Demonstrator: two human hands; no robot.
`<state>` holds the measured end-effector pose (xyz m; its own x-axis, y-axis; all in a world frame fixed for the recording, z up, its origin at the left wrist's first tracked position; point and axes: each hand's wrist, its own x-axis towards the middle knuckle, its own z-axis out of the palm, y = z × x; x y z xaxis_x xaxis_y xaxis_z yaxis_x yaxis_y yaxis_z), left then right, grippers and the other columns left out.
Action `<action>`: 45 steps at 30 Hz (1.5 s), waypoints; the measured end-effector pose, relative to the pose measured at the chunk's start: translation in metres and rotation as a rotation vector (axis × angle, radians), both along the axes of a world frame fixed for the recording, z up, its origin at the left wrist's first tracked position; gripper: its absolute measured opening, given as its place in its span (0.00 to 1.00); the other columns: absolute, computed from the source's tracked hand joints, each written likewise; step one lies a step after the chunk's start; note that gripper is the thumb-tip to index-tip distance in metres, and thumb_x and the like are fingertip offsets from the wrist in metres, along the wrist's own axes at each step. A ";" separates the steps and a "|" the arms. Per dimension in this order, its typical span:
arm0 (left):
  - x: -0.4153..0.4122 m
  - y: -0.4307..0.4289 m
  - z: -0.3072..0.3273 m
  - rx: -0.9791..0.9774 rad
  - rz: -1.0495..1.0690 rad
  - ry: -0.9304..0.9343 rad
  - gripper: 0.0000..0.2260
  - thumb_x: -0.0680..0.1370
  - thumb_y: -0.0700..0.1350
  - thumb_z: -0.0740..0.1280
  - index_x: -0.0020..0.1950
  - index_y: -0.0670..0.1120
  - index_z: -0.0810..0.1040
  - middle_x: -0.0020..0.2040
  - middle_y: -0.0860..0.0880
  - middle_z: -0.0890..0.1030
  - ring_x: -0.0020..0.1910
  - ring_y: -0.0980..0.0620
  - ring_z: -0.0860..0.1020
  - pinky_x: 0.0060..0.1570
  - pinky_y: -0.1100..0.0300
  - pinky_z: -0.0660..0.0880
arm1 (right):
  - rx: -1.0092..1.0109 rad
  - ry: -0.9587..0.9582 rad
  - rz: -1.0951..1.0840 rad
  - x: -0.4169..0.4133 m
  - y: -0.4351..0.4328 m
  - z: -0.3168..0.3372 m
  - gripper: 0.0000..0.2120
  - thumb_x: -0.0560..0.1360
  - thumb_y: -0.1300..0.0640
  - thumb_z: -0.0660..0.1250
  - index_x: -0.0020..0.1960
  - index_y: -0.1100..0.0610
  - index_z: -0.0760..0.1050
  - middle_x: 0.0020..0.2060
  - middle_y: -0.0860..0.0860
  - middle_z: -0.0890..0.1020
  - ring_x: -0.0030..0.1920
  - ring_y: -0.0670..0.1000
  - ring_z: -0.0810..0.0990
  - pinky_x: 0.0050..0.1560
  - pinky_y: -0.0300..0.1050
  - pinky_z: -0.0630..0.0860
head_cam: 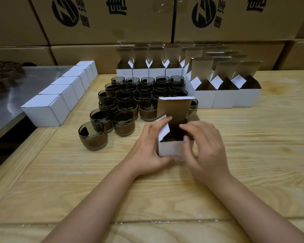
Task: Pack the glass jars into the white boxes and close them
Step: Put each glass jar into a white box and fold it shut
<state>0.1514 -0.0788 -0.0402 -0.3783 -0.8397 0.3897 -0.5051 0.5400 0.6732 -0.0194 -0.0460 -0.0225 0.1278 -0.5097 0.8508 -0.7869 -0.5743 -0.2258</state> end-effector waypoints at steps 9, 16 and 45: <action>0.000 -0.002 -0.005 0.056 0.067 0.131 0.47 0.60 0.54 0.81 0.58 0.74 0.45 0.57 0.62 0.69 0.49 0.65 0.77 0.50 0.66 0.76 | 0.215 -0.339 0.038 -0.021 -0.011 -0.005 0.08 0.72 0.68 0.64 0.48 0.61 0.79 0.42 0.48 0.79 0.44 0.42 0.76 0.48 0.28 0.70; 0.004 -0.008 -0.012 0.171 0.084 0.177 0.44 0.60 0.51 0.82 0.53 0.72 0.49 0.55 0.67 0.66 0.52 0.77 0.70 0.48 0.81 0.66 | 0.379 -0.611 0.142 -0.028 -0.022 0.003 0.15 0.74 0.66 0.60 0.43 0.48 0.78 0.40 0.45 0.81 0.43 0.44 0.79 0.46 0.37 0.75; 0.003 -0.010 -0.014 0.171 0.060 0.223 0.42 0.62 0.45 0.82 0.57 0.64 0.52 0.53 0.62 0.68 0.50 0.76 0.73 0.45 0.80 0.68 | 0.686 -0.074 -0.113 -0.038 -0.081 0.016 0.07 0.70 0.67 0.69 0.48 0.62 0.76 0.60 0.55 0.74 0.62 0.54 0.69 0.49 0.39 0.62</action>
